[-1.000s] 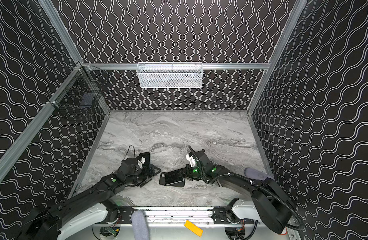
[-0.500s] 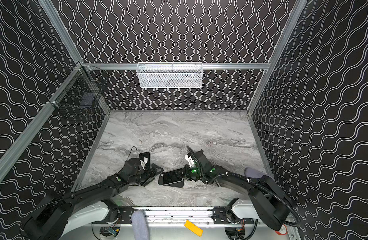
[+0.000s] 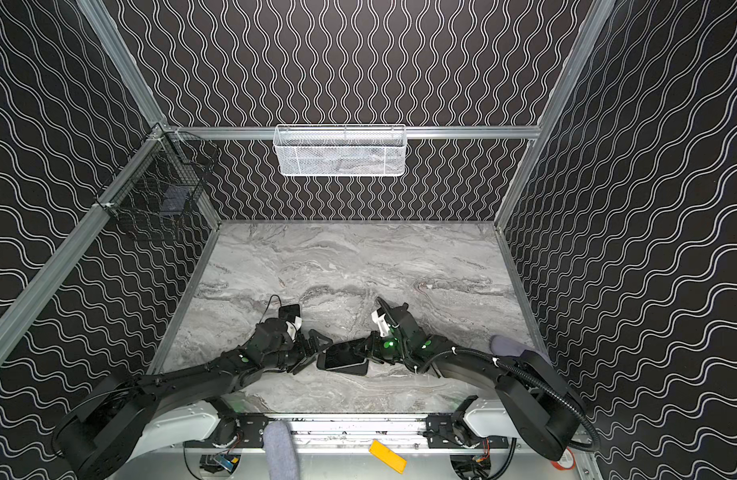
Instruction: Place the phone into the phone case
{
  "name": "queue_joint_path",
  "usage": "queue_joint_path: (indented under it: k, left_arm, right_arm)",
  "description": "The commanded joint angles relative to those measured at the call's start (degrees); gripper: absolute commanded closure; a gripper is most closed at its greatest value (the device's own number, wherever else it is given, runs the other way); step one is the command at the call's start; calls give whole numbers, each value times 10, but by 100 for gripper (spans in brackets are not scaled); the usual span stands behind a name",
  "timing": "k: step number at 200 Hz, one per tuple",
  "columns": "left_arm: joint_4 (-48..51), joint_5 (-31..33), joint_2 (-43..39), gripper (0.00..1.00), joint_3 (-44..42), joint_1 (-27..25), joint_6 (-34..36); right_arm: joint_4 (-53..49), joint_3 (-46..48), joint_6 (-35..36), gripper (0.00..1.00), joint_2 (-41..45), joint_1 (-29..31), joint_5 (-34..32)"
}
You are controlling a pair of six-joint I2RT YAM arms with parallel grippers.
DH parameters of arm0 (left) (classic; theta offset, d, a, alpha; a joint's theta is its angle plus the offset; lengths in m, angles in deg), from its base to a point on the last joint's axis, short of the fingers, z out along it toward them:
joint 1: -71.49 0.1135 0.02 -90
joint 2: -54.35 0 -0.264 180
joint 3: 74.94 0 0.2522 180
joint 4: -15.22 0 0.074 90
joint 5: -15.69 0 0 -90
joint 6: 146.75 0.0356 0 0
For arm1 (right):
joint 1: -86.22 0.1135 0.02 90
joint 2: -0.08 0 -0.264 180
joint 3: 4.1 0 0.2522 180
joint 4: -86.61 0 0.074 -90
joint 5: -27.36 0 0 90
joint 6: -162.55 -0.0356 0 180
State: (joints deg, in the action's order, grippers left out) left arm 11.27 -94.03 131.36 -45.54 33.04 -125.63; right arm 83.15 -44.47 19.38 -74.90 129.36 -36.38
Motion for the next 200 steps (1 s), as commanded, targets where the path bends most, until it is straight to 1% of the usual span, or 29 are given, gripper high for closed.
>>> queue_joint_path:
  k: [1, 35, 75, 100, 124, 140, 155, 172, 200]
  left_arm:
    - [-35, 6, 13, 1, -2, -12, -14]
    - [-36, 15, 13, 2, 2, -27, -20]
    - [10, 28, -21, 2, 4, -28, -10]
    - [35, 35, -40, 2, 7, -28, -1]
    - [57, 41, -54, 2, 14, -27, 7]
    - [63, 46, -59, 2, 17, -27, 10]
    - [64, 49, -61, 2, 19, -27, 10]
    - [61, 48, -55, 2, 21, -26, 10]
    - [53, 50, -47, 2, 23, -25, 10]
  right_arm:
    - [-67, 10, -14, 100, -13, 4, -66]
    - [-59, 10, -18, 100, -36, 17, -75]
    - [-55, 10, -13, 100, -58, 21, -77]
    - [-92, -10, 21, 100, -61, 20, -76]
    - [-133, -31, 54, 100, -34, 18, -80]
    - [-150, -44, 74, 100, -28, 10, -63]
    - [-154, -54, 89, 100, -39, 8, -42]
    - [-150, -59, 97, 100, -58, 7, -21]
    - [-149, -64, 105, 100, -79, 6, -4]
